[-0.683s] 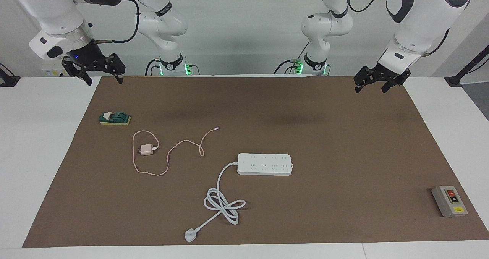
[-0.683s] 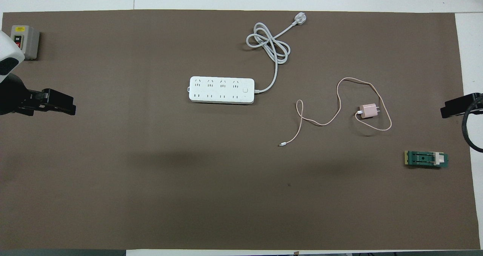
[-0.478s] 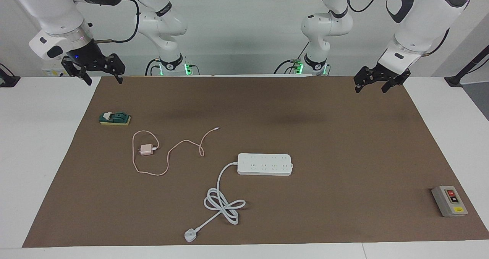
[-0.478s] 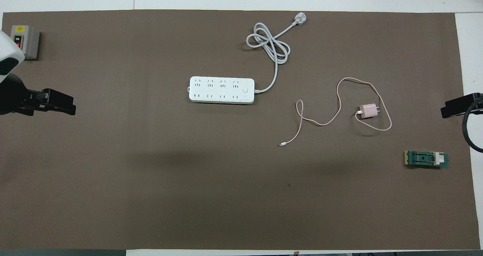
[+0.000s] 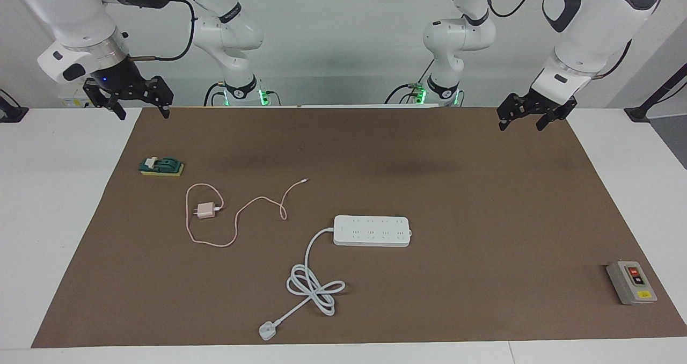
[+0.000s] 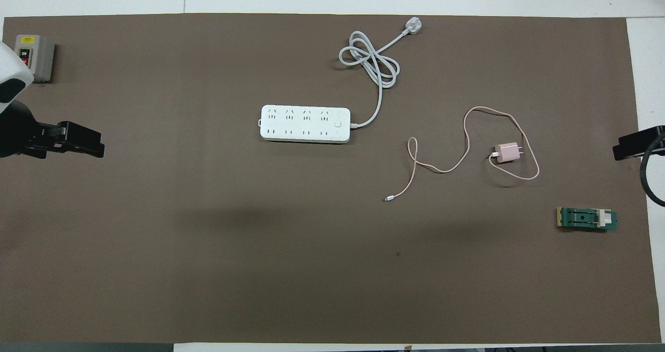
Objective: Plug charger into power strip
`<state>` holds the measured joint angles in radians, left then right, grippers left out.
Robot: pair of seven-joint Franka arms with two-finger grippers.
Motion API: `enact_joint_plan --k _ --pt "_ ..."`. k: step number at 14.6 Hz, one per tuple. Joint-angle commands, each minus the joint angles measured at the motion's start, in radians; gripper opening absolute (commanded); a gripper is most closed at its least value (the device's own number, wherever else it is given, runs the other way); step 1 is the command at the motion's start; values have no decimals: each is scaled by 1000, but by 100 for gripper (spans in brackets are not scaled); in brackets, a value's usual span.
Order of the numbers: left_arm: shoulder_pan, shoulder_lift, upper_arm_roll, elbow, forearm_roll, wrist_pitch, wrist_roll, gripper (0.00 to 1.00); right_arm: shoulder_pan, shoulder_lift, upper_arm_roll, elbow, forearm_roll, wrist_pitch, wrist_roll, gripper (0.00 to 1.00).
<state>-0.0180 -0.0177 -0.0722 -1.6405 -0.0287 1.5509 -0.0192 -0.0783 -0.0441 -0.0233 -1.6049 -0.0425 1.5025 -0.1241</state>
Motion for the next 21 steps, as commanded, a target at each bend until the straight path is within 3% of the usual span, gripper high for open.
enact_joint_plan --k 1,5,8,12,16,21 --pt "9 -2 -5 2 -5 35 4 100 -35 -31 6 -56 -8 24 27 100" --pt "12 -5 -3 -4 -7 38 1 100 -107 -36 5 -154 56 96 49 100" --pt "23 -28 -3 -63 -8 104 2 100 -115 6 5 -188 107 117 249 100" --pt "30 -42 -3 -100 -105 123 31 100 -138 110 3 -190 257 168 521 100" --pt "26 -94 -6 -220 -396 199 31 100 -144 217 3 -190 393 234 700 100" --pt "1 -97 -12 -260 -678 234 38 100 -184 334 2 -176 536 251 811 100"
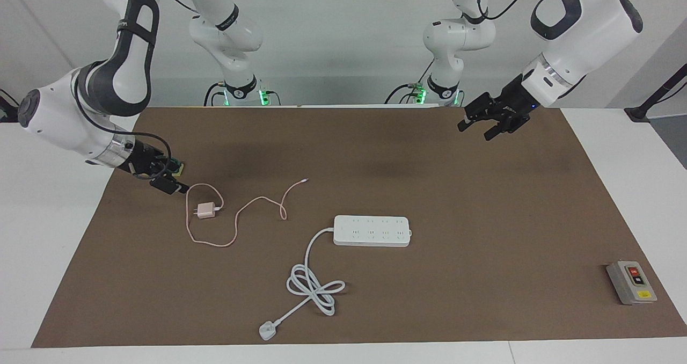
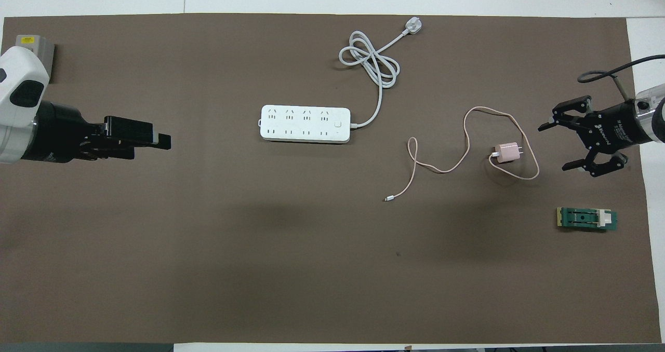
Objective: Plug charger into power strip
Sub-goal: 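Grasp the power strip with the left gripper while the right gripper grasps the charger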
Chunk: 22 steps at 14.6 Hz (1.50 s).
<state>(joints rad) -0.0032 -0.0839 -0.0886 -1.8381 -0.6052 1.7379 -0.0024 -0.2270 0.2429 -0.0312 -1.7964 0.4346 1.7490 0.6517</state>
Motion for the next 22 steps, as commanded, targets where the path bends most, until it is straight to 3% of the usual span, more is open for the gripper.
enact_joint_plan --k 1,4,10,15,18,22 --pt "-30 -27 4 -82 -175 78 36 100 -38 77 10 28 79 6 49 100" --pt "-41 25 4 -145 -451 118 210 100 -41 154 8 68 137 30 133 100" --pt "-135 160 4 -148 -819 132 416 100 -41 231 7 65 173 24 160 100" --pt "-158 214 4 -165 -959 134 537 100 -54 262 7 52 199 24 161 100" --pt "-166 332 4 -164 -1089 59 701 100 -55 263 7 11 216 33 160 100" --pt "-221 392 4 -156 -1205 46 762 100 -52 262 7 3 219 35 158 100"
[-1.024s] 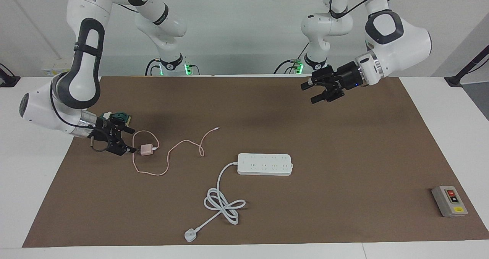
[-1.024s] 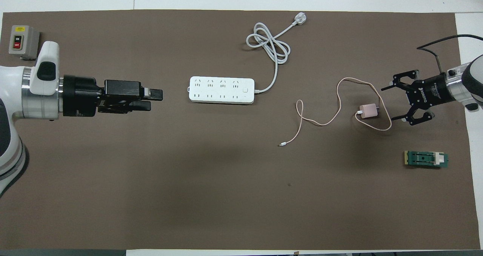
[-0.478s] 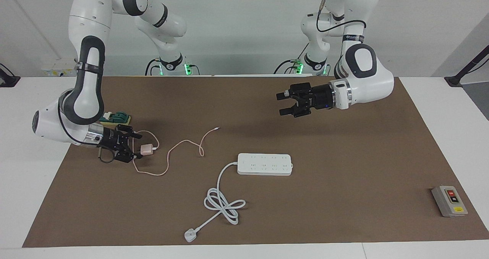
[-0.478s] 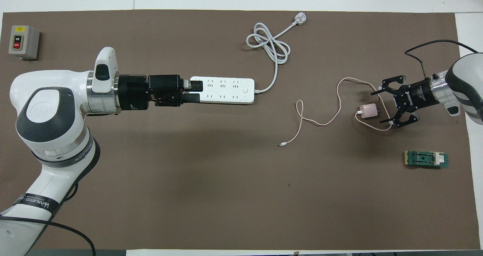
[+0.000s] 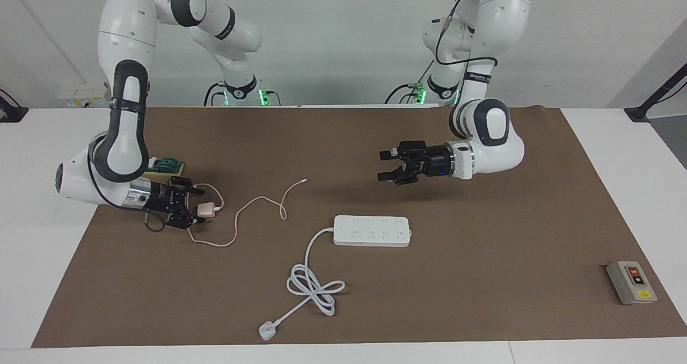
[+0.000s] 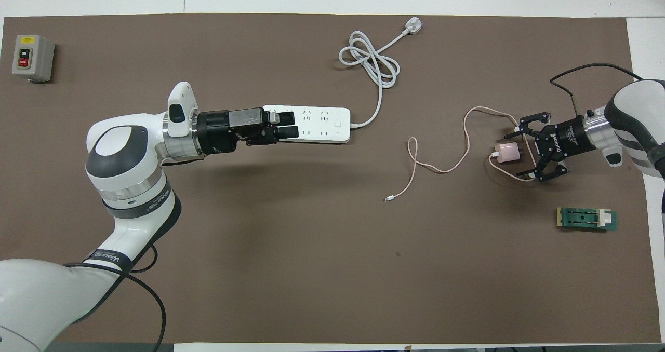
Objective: Plug charger into power strip
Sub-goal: 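Grasp the power strip with the left gripper while the right gripper grasps the charger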
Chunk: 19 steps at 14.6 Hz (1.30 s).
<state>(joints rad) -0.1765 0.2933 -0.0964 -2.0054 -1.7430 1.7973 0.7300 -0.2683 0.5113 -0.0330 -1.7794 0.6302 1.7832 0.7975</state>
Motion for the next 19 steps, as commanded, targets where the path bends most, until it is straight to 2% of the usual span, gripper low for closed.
enact_joint_plan --k 1,8,9,10,13,19 --pt "-57 17 12 14 -72 -4 34 100 -9 -7 8 -20 23 8 8 100" --pt "-83 20 15 39 -76 36 34 100 -28 -14 8 -69 23 65 -69 100" --pt "-80 20 15 37 -75 34 34 100 -28 -14 8 -69 23 65 -69 94" --pt "-78 20 15 37 -73 33 32 100 -29 -14 8 -69 23 65 -70 79" --pt "-86 20 14 31 -75 40 34 100 -29 -17 8 -83 26 82 -69 1" --pt "-90 20 12 33 -76 51 34 100 -25 -22 8 -61 25 82 -43 0"
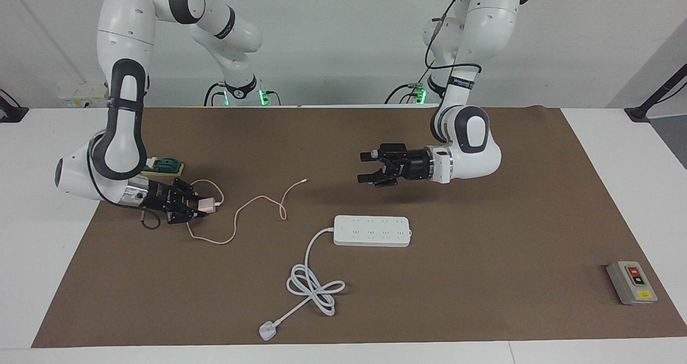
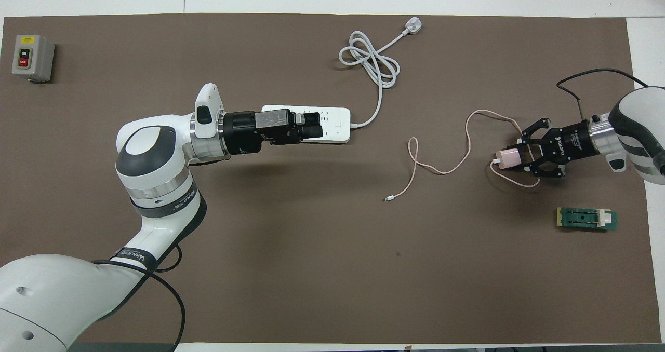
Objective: Plug charger into power strip
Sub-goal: 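Grasp the power strip with the left gripper while the right gripper grasps the charger, then lift the pink charger with the right gripper toward the power strip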
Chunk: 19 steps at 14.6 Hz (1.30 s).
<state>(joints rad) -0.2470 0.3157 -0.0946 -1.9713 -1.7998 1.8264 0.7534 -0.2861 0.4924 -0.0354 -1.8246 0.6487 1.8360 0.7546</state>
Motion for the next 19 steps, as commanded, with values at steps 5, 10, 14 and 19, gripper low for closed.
enact_joint_plan --k 5,10,14,19 --pt "-29 -3 10 3 -19 36 12 100 45 -83 14 16 0 6 107 0" --pt "-38 -1 10 5 -26 48 14 100 137 -181 22 18 3 -6 228 0" --pt "-66 -1 12 8 -65 70 12 100 226 -225 26 30 80 2 333 0" --pt "-66 -1 12 12 -67 71 12 100 356 -235 26 96 161 40 509 0"
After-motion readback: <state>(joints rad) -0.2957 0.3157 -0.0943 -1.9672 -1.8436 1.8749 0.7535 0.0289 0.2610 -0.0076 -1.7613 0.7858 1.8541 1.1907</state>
